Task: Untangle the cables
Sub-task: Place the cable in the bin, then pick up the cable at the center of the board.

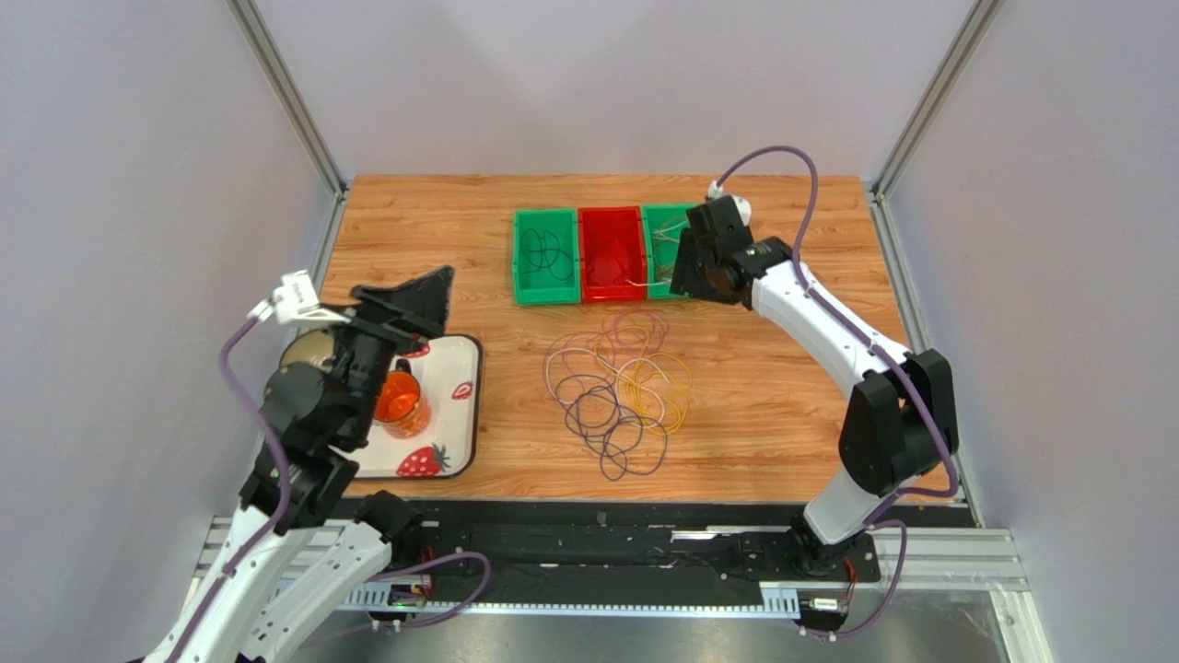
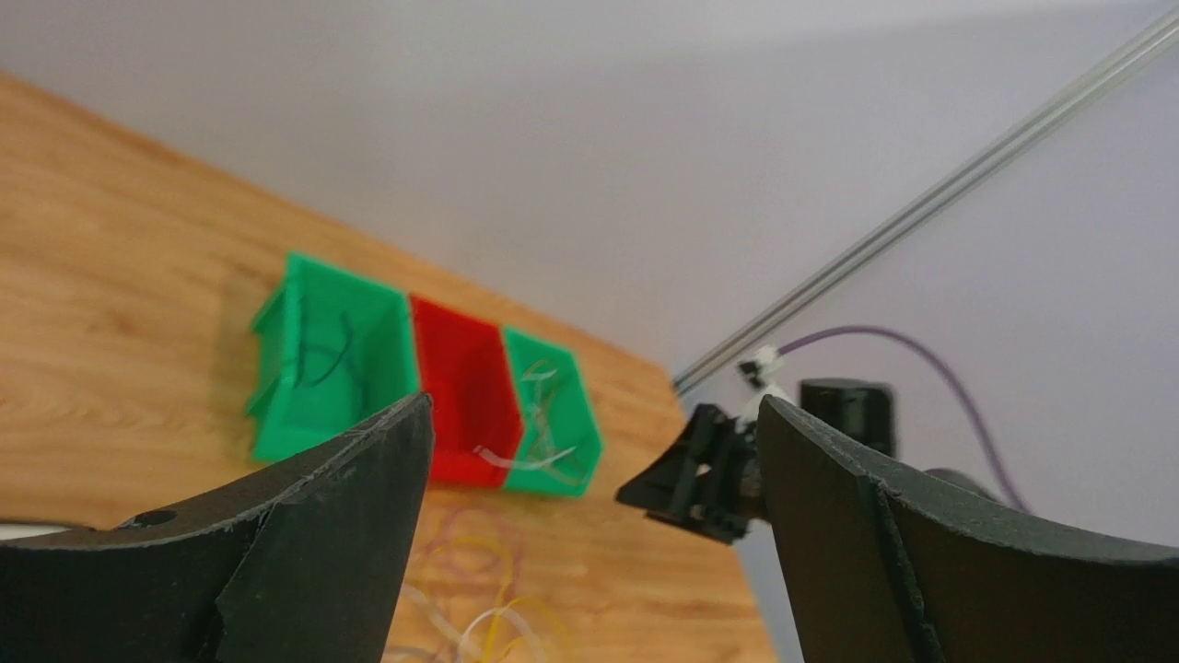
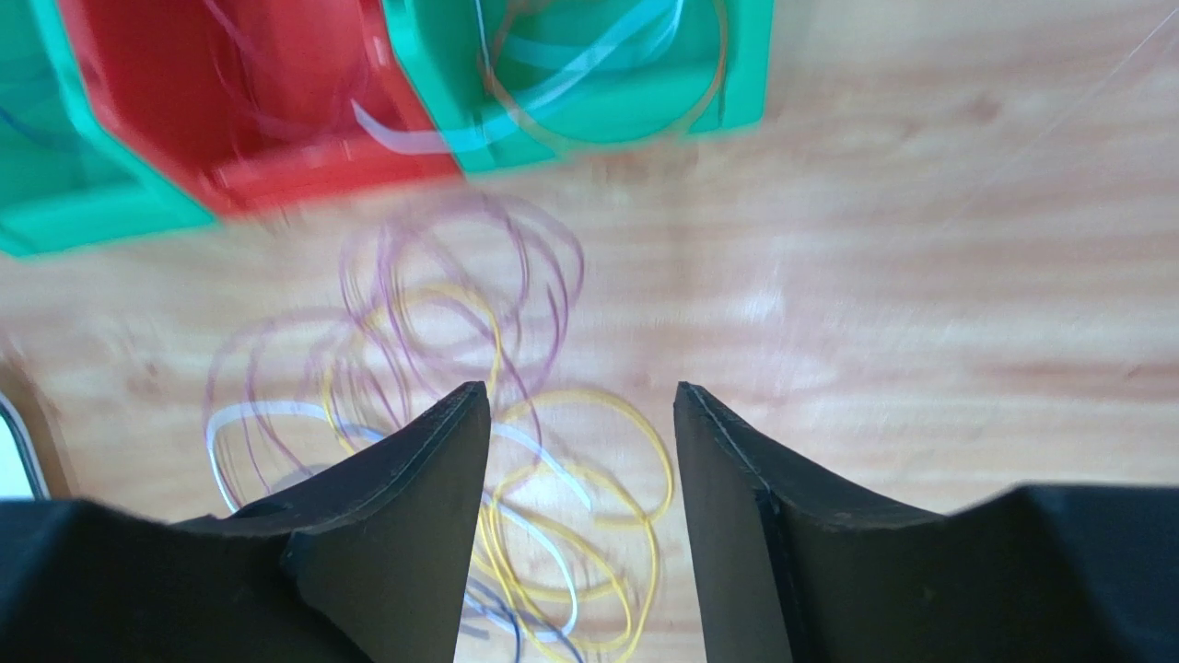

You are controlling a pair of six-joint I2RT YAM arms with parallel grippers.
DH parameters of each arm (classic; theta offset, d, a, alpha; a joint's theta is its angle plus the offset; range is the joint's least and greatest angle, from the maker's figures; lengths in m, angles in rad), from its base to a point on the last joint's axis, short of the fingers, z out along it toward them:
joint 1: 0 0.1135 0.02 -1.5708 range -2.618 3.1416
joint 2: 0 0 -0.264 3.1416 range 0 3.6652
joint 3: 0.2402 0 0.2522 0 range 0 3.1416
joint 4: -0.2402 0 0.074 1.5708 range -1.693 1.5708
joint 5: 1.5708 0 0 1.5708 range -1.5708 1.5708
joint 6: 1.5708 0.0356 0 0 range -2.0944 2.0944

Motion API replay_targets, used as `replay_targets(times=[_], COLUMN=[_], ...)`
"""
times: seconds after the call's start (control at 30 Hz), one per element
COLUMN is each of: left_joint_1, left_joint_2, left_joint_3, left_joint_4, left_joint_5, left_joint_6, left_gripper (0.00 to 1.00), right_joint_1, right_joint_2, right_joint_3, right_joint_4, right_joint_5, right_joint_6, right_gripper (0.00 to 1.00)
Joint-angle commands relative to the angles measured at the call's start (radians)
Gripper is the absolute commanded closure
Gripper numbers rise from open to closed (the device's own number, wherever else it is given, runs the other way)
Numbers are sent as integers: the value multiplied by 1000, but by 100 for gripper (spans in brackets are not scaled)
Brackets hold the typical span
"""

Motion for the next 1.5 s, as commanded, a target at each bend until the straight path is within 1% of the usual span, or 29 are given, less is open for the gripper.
replay_targets(times=[0.0,0.03,0.07,0.13,0.17,0.2,0.23,0.27,0.3,0.4,0.47,0.6,0.8,0.87,0.97,1.07,1.13,1.3,1.4,1.47], left_joint_1=[3,3,3,2,2,3,3,2,2,2,2,-6,-26,-32,-49,-55,-60,-70,-81,-90], left_joint_2=[121,152,222,305,380,411,440,492,512,610,687,856,1034,1077,1143,1204,1255,1361,1399,1418], left_joint_3=[46,55,87,115,127,128,128,120,112,103,121,186,267,311,362,417,448,540,553,551], left_joint_4=[-166,-193,-254,-310,-328,-329,-324,-309,-297,-257,-260,-250,-230,-235,-235,-247,-263,-316,-322,-322], left_joint_5=[56,88,100,121,128,132,149,160,164,134,129,167,171,172,165,168,171,180,189,198], left_joint_6=[125,140,157,186,189,188,192,197,199,217,238,269,314,337,379,418,442,485,505,510], left_gripper=[5,6,6,6,6,7,10,11,11,12,14,23,25,28,31,37,38,37,36,33], right_joint_1=[48,62,73,103,112,123,125,126,128,129,126,128,125,126,126,125,125,123,123,122], right_joint_2=[-86,-111,-120,-151,-162,-171,-180,-197,-205,-223,-223,-212,-176,-168,-168,-171,-172,-166,-162,-157], right_joint_3=[-149,-201,-223,-283,-298,-316,-330,-358,-369,-393,-401,-403,-392,-396,-401,-401,-401,-401,-403,-406], right_joint_4=[93,104,118,144,164,173,181,193,198,212,218,226,227,230,233,233,233,235,238,242], right_joint_5=[-79,-88,-93,-114,-120,-120,-126,-126,-126,-138,-151,-174,-194,-200,-200,-198,-203,-208,-211,-212], right_joint_6=[65,67,71,73,78,79,79,82,85,69,59,44,36,35,32,29,27,27,27,29], right_gripper=[45,45,45,46,46,46,46,46,46,46,46,47,47,47,47,47,47,47,48,48])
